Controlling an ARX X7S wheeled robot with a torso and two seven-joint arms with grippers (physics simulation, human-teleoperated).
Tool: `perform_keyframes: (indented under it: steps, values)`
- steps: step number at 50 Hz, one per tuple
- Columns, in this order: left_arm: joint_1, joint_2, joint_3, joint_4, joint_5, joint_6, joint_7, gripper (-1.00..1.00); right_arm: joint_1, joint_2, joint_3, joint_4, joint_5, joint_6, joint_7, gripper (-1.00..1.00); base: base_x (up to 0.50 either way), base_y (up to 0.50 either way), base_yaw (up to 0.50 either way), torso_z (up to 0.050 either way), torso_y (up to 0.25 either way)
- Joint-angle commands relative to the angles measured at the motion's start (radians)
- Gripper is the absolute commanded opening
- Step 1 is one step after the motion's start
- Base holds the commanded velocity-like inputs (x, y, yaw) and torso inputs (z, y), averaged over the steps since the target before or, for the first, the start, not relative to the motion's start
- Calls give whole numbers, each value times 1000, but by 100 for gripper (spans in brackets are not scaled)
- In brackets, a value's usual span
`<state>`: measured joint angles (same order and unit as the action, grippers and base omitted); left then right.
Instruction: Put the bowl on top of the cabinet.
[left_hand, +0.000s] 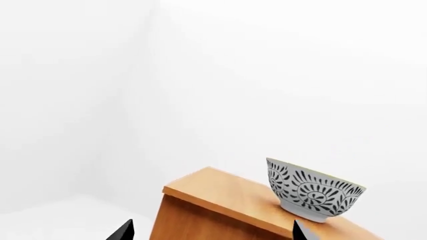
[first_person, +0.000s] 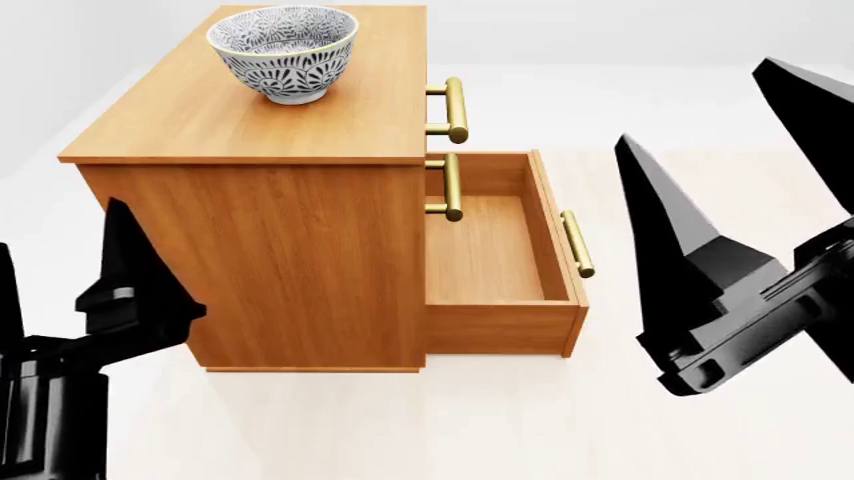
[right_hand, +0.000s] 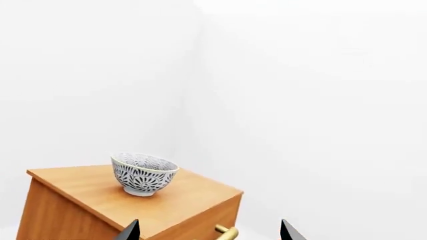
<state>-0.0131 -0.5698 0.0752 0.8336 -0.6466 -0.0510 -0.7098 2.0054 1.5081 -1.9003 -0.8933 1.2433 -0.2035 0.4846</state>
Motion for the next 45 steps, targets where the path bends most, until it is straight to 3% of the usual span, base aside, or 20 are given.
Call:
perform_keyframes:
  steps: [1, 45]
  values:
    - [-2, -9, -1, 31, -2, -4, -10, 100, -13, 10, 3, -18, -63, -4, -2, 100, 0, 0, 0, 0, 0]
    - [8, -49, -16, 138, -26, -2, -52, 100, -38, 52, 42, -43, -227, -25, 112, 100, 0, 0, 0, 0, 0]
